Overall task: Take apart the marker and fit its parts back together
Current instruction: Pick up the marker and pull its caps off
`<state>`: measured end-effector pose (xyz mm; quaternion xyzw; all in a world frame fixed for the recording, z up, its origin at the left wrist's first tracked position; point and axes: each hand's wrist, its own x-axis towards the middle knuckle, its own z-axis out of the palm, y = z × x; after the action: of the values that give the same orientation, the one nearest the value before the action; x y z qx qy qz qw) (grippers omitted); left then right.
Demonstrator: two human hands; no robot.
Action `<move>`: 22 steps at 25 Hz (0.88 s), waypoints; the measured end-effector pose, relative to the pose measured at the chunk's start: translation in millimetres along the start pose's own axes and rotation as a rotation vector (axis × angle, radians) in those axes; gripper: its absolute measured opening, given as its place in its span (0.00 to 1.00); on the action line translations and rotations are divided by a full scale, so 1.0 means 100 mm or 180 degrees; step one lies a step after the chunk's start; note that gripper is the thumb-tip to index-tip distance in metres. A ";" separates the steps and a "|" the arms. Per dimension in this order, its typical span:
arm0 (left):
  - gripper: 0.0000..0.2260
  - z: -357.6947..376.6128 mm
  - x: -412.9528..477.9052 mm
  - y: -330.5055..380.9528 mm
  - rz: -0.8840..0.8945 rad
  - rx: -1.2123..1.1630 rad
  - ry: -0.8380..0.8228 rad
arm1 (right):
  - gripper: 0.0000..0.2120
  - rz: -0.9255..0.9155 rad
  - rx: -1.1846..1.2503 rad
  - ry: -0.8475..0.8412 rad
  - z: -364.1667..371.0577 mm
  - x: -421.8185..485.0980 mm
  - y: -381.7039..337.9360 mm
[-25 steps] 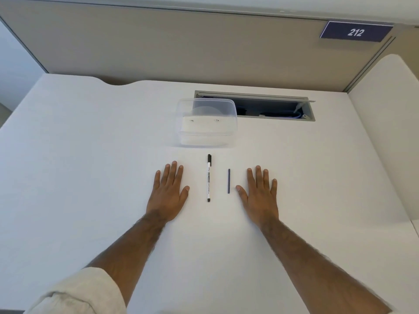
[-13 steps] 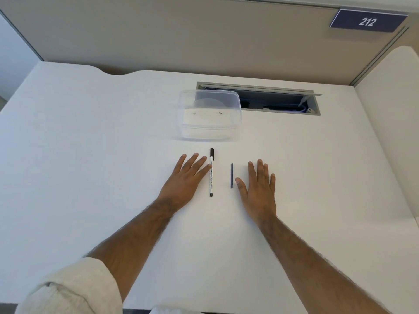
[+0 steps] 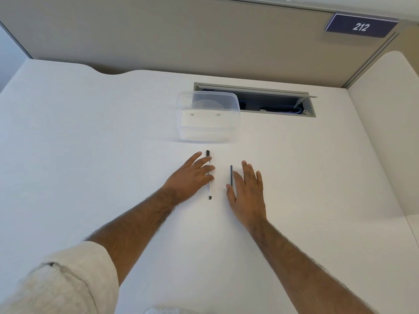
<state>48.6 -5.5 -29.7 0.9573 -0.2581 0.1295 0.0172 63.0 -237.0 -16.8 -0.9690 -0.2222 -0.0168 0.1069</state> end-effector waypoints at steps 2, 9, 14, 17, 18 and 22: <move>0.09 -0.01 -0.01 -0.03 0.0033 -0.0055 0.0085 | 0.16 -0.0128 -0.0031 0.0077 -0.02 0.01 -0.06; 0.11 -0.05 -0.12 -0.15 -0.0090 -0.0159 0.0084 | 0.12 -0.0474 0.0121 0.0239 -0.06 0.09 -0.32; 0.10 -0.22 -0.23 -0.32 -0.0916 -0.0683 0.0175 | 0.14 -0.0348 0.0744 0.0286 -0.18 0.22 -0.56; 0.04 -0.42 -0.30 -0.35 -0.1233 -0.0957 0.0152 | 0.15 -0.0072 0.1303 0.0097 -0.30 0.31 -0.65; 0.04 -0.49 -0.33 -0.35 -0.1313 -0.1019 0.0138 | 0.16 -0.0001 0.1477 0.0013 -0.34 0.34 -0.67; 0.04 -0.72 -0.37 -0.28 -0.1534 -0.1149 -0.0023 | 0.13 -0.0016 0.1637 -0.0321 -0.45 0.41 -0.76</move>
<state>14.0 43.9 30.8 0.9728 -0.0424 0.0703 0.2165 67.6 -162.1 45.3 -0.9091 -0.2265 0.0883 0.3384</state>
